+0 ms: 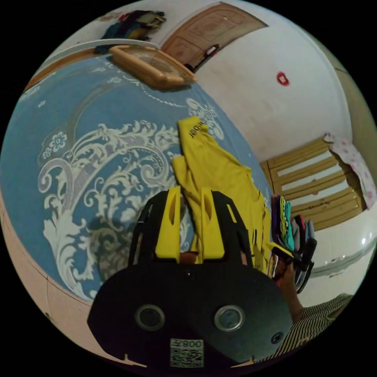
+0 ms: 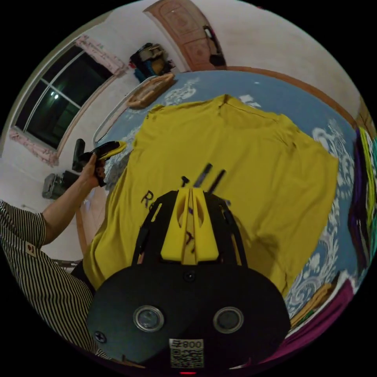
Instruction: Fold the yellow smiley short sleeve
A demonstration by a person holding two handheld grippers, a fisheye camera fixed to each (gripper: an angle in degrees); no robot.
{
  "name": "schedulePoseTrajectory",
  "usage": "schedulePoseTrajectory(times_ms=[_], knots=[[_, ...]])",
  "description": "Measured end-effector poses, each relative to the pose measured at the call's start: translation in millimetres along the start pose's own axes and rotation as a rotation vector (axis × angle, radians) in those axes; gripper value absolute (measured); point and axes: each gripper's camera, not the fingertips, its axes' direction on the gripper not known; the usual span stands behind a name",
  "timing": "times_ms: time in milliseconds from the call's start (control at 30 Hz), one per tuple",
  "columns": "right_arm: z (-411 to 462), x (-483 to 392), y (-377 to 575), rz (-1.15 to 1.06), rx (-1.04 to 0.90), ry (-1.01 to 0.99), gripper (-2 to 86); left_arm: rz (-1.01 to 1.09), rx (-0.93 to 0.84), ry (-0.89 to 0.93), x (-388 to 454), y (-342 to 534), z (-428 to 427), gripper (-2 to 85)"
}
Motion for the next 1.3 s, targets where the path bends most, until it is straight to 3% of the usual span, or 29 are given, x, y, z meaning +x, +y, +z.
schedulePoseTrajectory(times_ms=[367, 533, 933, 1300], knots=[[175, -48, -174, -0.247, -0.08, -0.015, 2.3, 0.06, 0.002, 0.026, -88, -62, -111, 2.0], [260, -58, -271, -0.335, -0.119, 0.022, 4.0, 0.01, 0.051, 0.196, -131, -67, -163, 0.7], [393, -52, -458, -0.364, -0.125, 0.089, 6.4, 0.022, 0.239, 0.354, -180, -62, -281, 0.2], [497, -55, -549, -0.398, -0.268, 0.111, 7.2, 0.047, 0.297, 0.417, -189, -52, -340, 0.2]])
